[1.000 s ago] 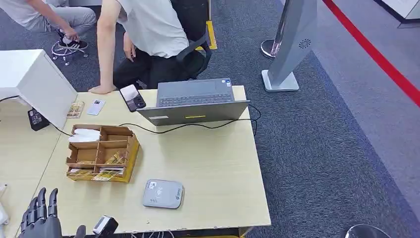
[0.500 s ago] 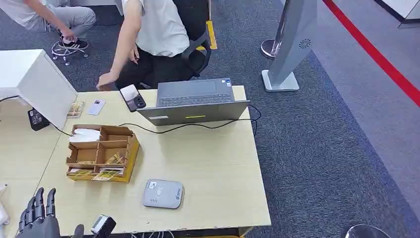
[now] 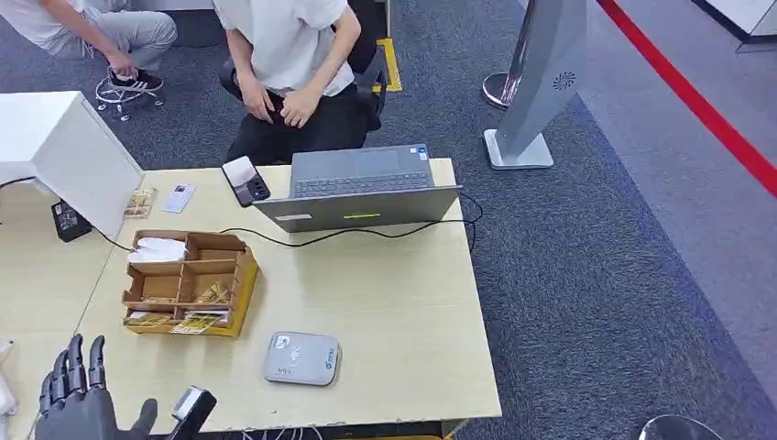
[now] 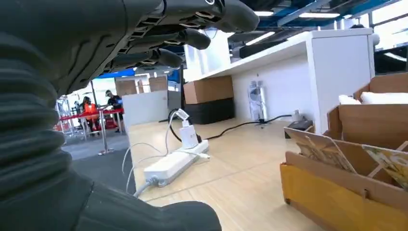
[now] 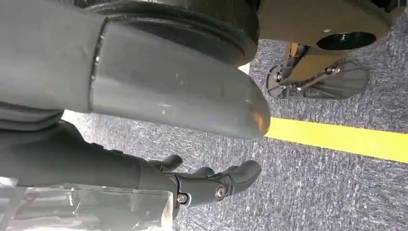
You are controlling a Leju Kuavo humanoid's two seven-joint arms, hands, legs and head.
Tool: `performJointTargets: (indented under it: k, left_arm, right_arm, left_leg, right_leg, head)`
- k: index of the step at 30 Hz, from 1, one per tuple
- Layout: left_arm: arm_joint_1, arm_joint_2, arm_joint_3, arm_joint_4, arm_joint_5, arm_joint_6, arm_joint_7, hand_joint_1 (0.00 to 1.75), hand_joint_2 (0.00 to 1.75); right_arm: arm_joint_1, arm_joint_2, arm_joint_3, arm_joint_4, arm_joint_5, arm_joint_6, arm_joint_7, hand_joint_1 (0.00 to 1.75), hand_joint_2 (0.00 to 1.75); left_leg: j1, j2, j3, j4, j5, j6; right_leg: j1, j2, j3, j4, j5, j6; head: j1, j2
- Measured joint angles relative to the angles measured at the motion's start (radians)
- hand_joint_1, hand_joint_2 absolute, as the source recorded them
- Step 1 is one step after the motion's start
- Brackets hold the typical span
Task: Pass the card to the sensor for recognition and then transmit it.
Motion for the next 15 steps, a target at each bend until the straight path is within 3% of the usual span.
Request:
performJointTargets:
  k: [15]
  left_arm:
    - [-0.048,0.011,0.006,0.067,0.0,0.016,0.0,0.0,1.75]
  right_arm:
    - [0.0,0.006,-0.023,-0.002,0.017,0.004,-0.002,0.0,0.0]
  left_leg:
    - [0.0,0.0,0.0,0.0,0.0,0.0]
  right_leg:
    - [0.0,0.0,0.0,0.0,0.0,0.0]
  head:
    - [0.0,0.0]
